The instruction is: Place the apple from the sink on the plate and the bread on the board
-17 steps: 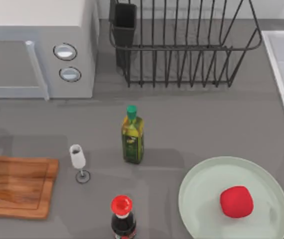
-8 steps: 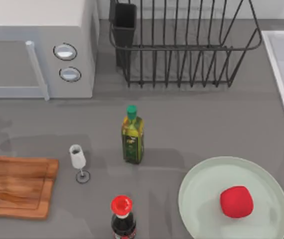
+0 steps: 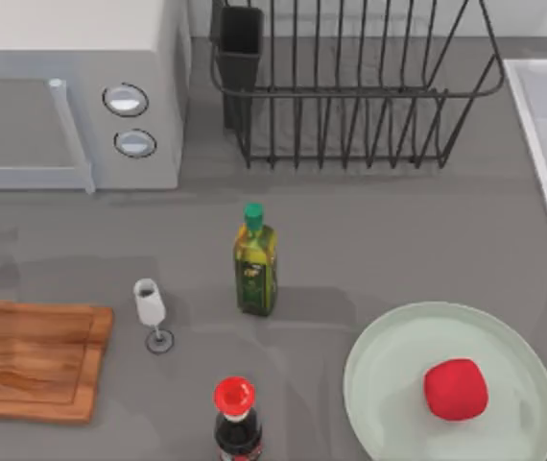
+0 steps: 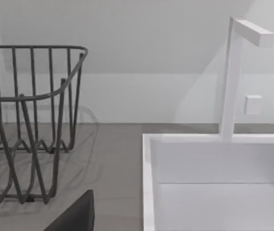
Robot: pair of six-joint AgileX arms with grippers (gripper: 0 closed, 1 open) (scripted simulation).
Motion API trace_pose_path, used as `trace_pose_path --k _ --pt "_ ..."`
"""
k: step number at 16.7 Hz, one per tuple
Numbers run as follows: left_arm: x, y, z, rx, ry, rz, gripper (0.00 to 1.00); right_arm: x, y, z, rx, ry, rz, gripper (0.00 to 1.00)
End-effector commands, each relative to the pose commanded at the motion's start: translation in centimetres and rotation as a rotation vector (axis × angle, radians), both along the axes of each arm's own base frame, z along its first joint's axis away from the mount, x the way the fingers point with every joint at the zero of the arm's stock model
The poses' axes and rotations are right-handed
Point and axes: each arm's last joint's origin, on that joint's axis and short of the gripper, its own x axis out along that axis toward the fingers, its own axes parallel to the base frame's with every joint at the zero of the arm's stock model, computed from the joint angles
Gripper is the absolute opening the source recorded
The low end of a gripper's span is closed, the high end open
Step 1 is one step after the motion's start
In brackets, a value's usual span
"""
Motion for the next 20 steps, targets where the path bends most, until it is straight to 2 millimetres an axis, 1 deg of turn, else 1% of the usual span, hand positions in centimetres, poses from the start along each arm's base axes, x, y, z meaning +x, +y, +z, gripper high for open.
trace_pose_path --k 2,4,6,8,10,13,20 --pt "-0.1 -0.2 0.1 0.003 -0.006 -0.031 0.0 0.0 0.0 0.0 0.0 0.0 0.0 1.0" --pt "-0.4 -0.6 0.2 0.009 -0.02 -0.109 0.0 0.0 0.0 0.0 0.0 0.0 0.0 1.0" --pt "-0.7 -1.2 0.4 0.022 -0.038 -0.232 0.0 0.0 0.0 0.0 0.0 0.0 0.0 1.0" --pt "-1.3 -1.9 0.5 0.04 -0.057 -0.392 0.0 0.0 0.0 0.0 0.0 0.0 0.0 1.0" --pt "-1.9 -2.7 0.5 0.065 -0.073 -0.586 0.0 0.0 0.0 0.0 0.0 0.0 0.0 1.0" --pt "-3.1 -4.0 0.4 0.114 -0.091 -0.921 0.0 0.0 0.0 0.0 0.0 0.0 0.0 1.0" --pt "-6.3 -7.0 -1.1 0.262 -0.081 -1.821 0.0 0.0 0.0 0.0 0.0 0.0 0.0 1.0"
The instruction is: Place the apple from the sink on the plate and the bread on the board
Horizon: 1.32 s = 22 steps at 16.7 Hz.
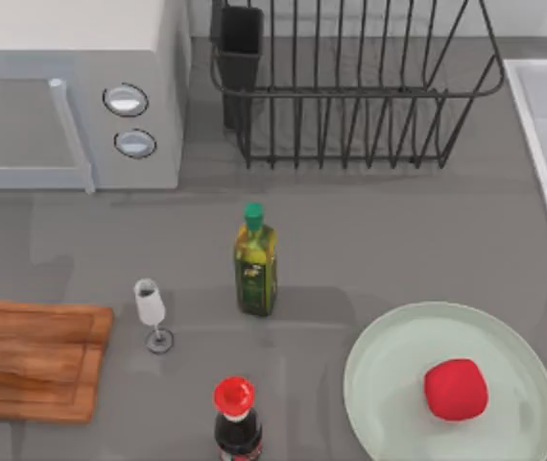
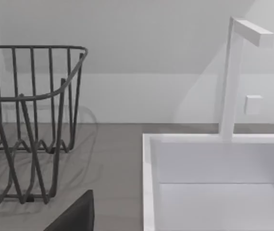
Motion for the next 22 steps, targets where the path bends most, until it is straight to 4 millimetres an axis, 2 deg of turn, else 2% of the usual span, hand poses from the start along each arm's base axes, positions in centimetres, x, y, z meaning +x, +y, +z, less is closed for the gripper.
trace_pose_path --k 7,12,16,22 --pt "-3.0 -2.2 -1.9 0.209 -0.028 -0.839 0.0 0.0 0.0 0.0 0.0 0.0 0.0 1.0" --pt "-4.4 -3.3 -2.8 0.331 -0.061 -1.256 0.0 0.0 0.0 0.0 0.0 0.0 0.0 1.0" --pt "-4.8 -3.6 -3.1 0.379 -0.079 -1.404 0.0 0.0 0.0 0.0 0.0 0.0 0.0 1.0" --pt "-4.8 -3.6 -3.2 0.38 -0.078 -1.41 0.0 0.0 0.0 0.0 0.0 0.0 0.0 1.0"
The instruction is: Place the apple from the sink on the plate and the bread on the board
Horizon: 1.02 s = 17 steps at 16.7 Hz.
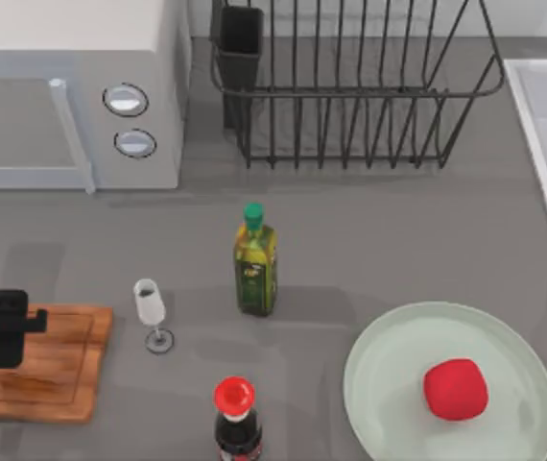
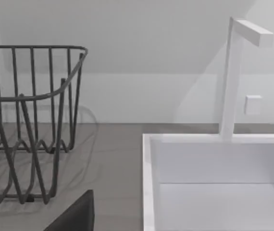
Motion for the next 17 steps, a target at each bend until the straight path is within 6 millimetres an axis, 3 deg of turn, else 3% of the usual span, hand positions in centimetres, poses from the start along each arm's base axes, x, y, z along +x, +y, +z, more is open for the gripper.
trace_pose_path --k 8,17 --pt "0.9 -0.1 -0.9 -0.002 -0.034 0.0 0.0 0.0 0.0 0.0 0.0 0.0 0.0 1.0" --pt "1.6 -0.1 -3.7 -0.001 -0.025 -0.003 0.0 0.0 0.0 0.0 0.0 0.0 0.0 1.0"
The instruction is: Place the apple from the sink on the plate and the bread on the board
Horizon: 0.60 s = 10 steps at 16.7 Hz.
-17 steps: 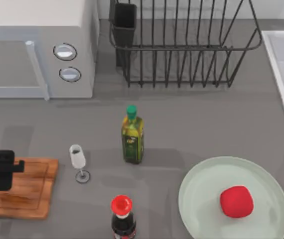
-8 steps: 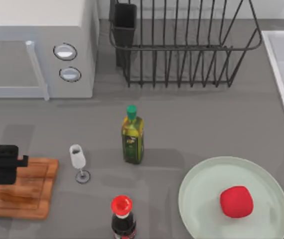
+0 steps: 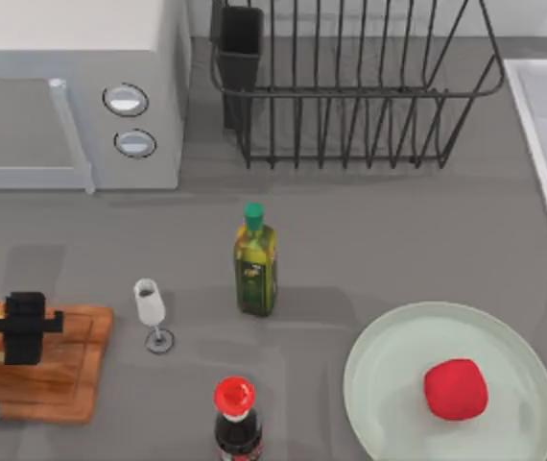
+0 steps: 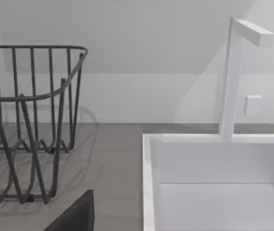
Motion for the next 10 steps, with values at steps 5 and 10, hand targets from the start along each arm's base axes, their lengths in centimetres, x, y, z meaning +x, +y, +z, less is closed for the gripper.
trace_pose_path --k 5,10 --pt "-0.2 0.01 -0.54 0.001 0.022 0.0 0.0 0.0 0.0 0.0 0.0 0.0 0.0 1.0" --pt "-0.2 0.01 -0.54 0.001 0.022 0.0 0.38 0.0 0.0 0.0 0.0 0.0 0.0 1.0"
